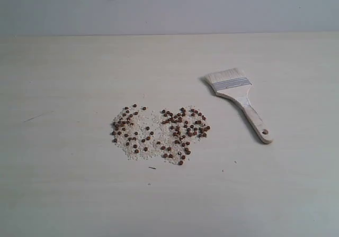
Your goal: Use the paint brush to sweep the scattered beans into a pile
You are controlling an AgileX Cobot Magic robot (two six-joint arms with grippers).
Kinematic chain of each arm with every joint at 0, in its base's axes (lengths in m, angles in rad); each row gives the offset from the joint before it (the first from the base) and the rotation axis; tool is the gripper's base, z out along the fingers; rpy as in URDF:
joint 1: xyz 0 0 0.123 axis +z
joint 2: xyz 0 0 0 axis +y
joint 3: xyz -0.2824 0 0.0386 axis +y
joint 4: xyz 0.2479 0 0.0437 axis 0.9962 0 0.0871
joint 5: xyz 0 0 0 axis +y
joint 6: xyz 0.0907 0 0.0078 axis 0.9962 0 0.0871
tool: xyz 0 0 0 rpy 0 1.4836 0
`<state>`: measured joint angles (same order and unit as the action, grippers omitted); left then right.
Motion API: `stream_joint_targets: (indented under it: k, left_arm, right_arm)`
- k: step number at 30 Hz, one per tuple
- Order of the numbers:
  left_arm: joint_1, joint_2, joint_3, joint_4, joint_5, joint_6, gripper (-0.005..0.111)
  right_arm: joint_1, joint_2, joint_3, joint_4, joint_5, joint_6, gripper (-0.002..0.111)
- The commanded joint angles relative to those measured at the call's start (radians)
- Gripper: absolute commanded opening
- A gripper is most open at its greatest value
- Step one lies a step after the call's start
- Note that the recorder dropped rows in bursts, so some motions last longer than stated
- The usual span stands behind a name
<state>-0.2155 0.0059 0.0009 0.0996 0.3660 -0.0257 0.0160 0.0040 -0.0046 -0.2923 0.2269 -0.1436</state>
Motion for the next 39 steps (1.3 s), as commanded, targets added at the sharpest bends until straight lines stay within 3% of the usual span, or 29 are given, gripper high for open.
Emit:
stream_joint_targets:
  k: [1, 5, 10, 13, 14, 16, 21, 23, 27, 31, 35, 39]
  left_arm:
    - [-0.004, -0.006, -0.001, 0.0, -0.006, -0.008, 0.0]
    - [-0.004, -0.006, -0.001, 0.0, -0.006, -0.008, 0.0]
    - [-0.004, -0.006, -0.001, 0.0, -0.006, -0.008, 0.0]
    - [-0.006, -0.006, -0.001, 0.0, -0.006, -0.008, 0.0]
    - [-0.008, -0.006, -0.001, 0.0, -0.006, -0.008, 0.0]
    - [-0.008, -0.006, -0.001, 0.0, -0.006, -0.008, 0.0]
    - [-0.008, -0.006, -0.001, 0.0, -0.006, -0.008, 0.0]
    - [-0.008, -0.006, -0.001, 0.0, -0.006, -0.008, 0.0]
    - [-0.008, -0.006, -0.001, 0.0, -0.006, -0.008, 0.0]
    - [-0.008, -0.006, -0.001, 0.0, -0.006, -0.008, 0.0]
    - [-0.008, -0.006, -0.001, 0.0, -0.006, -0.008, 0.0]
    - [-0.008, -0.006, -0.001, 0.0, -0.006, -0.008, 0.0]
  right_arm:
    - [-0.003, -0.004, 0.005, 0.006, -0.019, -0.019, 0.0]
    - [-0.003, -0.004, 0.005, 0.239, -0.038, 0.177, 0.0]
    - [-0.003, -0.004, 0.005, 0.534, -0.203, 0.174, 0.0]
    - [-0.003, -0.004, 0.005, 0.574, -0.272, 0.194, 0.0]
    - [-0.003, -0.004, 0.005, 0.631, -0.384, 0.233, 0.0]
    - [-0.003, -0.004, -0.035, 0.59, -0.425, 0.232, 0.0]
    - [-0.003, 0.371, -0.453, 0.554, -0.103, 0.224, 0.0]
    - [-0.003, 0.685, -0.736, 0.554, 0.138, 0.123, 0.0]
    - [-0.003, 1.005, -1.008, 0.554, 0.505, 0.034, 0.0]
    - [-0.003, 1.409, -1.283, 0.656, 0.994, -0.044, 0.0]
    - [0.048, 1.629, -1.389, 0.618, 0.994, -0.044, 0.0]
    - [0.152, 1.786, -1.417, 0.457, 0.994, 0.086, 0.0]
